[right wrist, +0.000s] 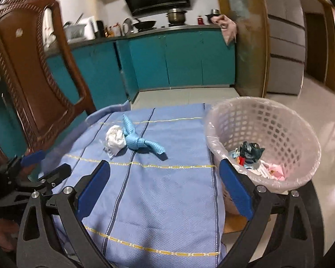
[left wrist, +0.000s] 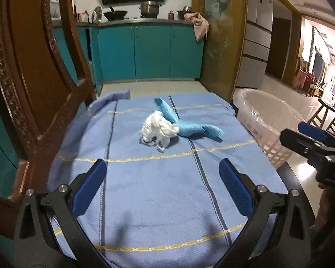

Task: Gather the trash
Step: 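Grasp the white tissue with the left tool while the right tool grasps the blue glove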

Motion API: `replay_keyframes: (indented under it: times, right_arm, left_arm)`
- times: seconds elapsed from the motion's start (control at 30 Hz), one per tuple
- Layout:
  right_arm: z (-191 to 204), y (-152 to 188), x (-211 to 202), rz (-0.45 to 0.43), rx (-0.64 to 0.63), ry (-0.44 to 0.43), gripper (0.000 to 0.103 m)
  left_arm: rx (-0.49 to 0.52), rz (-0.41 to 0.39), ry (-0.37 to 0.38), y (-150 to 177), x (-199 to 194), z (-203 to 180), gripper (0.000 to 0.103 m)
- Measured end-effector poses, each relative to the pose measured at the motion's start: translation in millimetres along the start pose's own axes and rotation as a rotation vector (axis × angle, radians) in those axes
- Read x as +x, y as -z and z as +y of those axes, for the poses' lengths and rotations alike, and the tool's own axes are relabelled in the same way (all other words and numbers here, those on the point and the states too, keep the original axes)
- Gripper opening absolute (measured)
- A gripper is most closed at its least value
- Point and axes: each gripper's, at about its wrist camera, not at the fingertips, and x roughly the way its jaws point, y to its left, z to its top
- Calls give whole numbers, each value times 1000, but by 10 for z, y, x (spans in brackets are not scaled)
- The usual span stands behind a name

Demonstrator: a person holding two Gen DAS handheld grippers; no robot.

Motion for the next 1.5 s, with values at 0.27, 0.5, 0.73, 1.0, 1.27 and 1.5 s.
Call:
replay_keyframes:
  times: [0.27, 0.5, 0.73, 1.0, 1.27, 1.5]
  right_arm:
    - [-103, 19, 10, 23, 38, -21, 96]
    - [-83, 25, 71, 42, 32, -38, 96]
    - [-122, 35, 128, 66, 43, -34, 96]
    - [-46, 45, 214, 91, 19, -41, 96]
    - [188, -155, 673, 131, -98, -42, 96]
    - [636, -414, 1550, 233, -208, -97, 72]
  left_arm:
    - [56, 7, -3, -33, 159, 9, 100]
    - [129, 42, -35, -235, 844, 39, 92]
    - [133, 134, -3, -302, 1374, 63, 81]
    - [35, 181, 60, -357, 1458, 216, 27]
    - [-53, -28, -4, -377, 301, 258, 26]
    - [-128, -95, -71, -72, -122, 325, 26]
